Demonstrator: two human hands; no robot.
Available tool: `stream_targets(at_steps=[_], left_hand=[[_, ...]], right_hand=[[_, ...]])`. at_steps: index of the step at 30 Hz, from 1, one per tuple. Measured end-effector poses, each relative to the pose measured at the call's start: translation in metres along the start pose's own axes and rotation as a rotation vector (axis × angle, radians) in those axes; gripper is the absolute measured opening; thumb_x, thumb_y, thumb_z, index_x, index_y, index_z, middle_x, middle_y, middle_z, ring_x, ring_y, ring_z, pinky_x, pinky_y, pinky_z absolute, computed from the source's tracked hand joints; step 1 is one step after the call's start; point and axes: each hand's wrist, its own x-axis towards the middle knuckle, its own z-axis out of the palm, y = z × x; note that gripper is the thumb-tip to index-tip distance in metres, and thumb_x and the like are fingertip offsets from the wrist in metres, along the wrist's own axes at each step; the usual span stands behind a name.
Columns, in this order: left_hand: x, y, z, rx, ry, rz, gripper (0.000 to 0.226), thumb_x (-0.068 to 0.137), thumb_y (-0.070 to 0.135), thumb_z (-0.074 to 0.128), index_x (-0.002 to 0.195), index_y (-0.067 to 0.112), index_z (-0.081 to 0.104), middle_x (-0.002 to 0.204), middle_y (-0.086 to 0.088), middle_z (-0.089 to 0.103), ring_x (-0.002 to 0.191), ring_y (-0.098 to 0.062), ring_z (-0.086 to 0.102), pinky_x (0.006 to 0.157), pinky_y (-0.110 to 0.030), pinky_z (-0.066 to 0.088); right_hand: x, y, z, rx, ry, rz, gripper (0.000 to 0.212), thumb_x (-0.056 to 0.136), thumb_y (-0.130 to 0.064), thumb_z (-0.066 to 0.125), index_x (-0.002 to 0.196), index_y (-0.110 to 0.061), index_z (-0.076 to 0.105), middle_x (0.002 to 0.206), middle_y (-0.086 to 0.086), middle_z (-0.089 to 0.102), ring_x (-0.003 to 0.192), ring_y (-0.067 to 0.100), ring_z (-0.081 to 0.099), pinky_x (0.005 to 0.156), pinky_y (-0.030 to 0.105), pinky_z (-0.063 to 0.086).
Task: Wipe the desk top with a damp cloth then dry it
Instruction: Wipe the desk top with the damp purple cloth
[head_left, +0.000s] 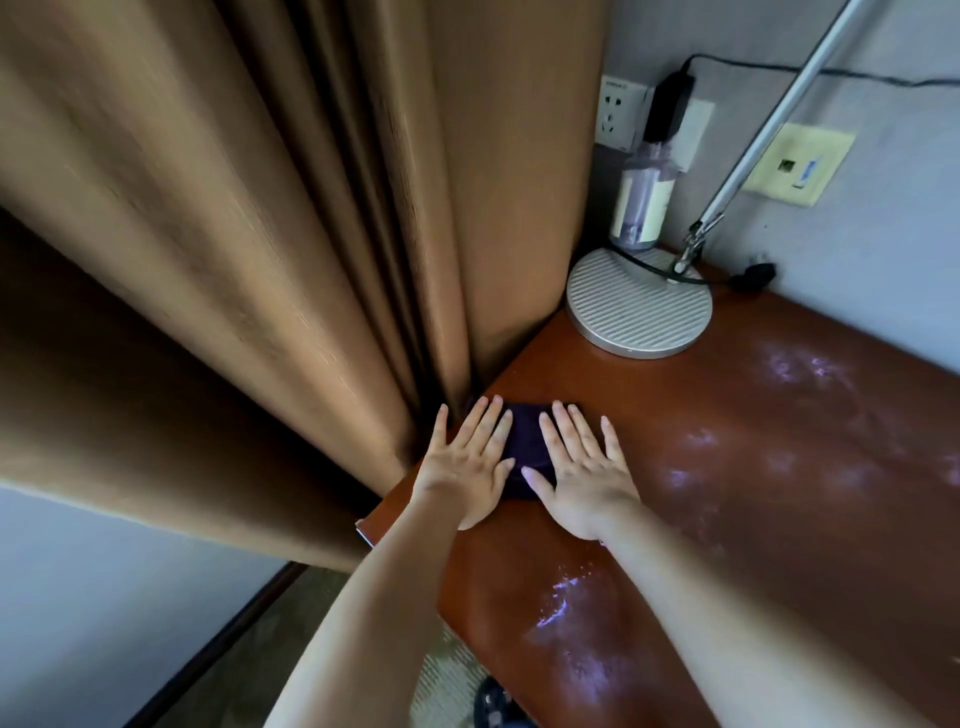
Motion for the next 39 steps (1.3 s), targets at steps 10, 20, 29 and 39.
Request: stream_targets(at_steps=[10,20,29,39], left_hand=[[-0.051,0.027,0.016,-0.096,-0.022,-0.174,0.061,0.103,0.043,0.006,0.150,0.014,-0.019,0.158,-0.002,-0.026,0.145,-0.016,-0.023,0.118,-0.047,-0.011],[-0.109,0.052,0.033,-0.238,-0.044,-0.403,0.061,0.102,0.046,0.003,0.149,0.016,-0.021,0.157,0.001,-0.027,0.145,-0.015,-0.025,0.117,-0.050,-0.012],[-0.078,0.036,0.026,-0.356,-0.010,-0.527,0.061,0.103,0.044,0.005,0.152,0.015,-0.016,0.158,-0.002,-0.025,0.145,-0.018,-0.024,0.115,-0.054,-0.014],[-0.009,0.024,0.003,-0.413,-0.025,-0.533,0.061,0.103,0.042,0.005,0.150,0.013,-0.020,0.158,-0.005,-0.025,0.145,-0.021,-0.024,0.117,-0.050,-0.013]], right_hand=[[-0.037,-0.020,0.003,0.003,0.003,-0.032,0.063,0.103,-0.044,0.012,0.151,-0.014,-0.014,0.158,0.003,-0.022,0.146,0.017,-0.019,0.115,0.043,-0.017],[-0.070,-0.045,0.015,0.108,0.014,-0.189,0.060,0.103,-0.027,0.026,0.153,-0.013,-0.005,0.160,0.008,-0.016,0.147,0.022,-0.011,0.119,0.034,0.000],[-0.007,-0.042,-0.006,0.052,-0.016,-0.363,0.063,0.102,-0.023,0.029,0.153,-0.016,-0.007,0.159,0.003,-0.018,0.146,0.018,-0.016,0.120,0.031,-0.004],[0.049,-0.021,-0.032,0.029,0.009,-0.284,0.063,0.101,-0.022,0.028,0.153,-0.016,-0.007,0.160,0.001,-0.017,0.147,0.015,-0.015,0.120,0.031,-0.005]])
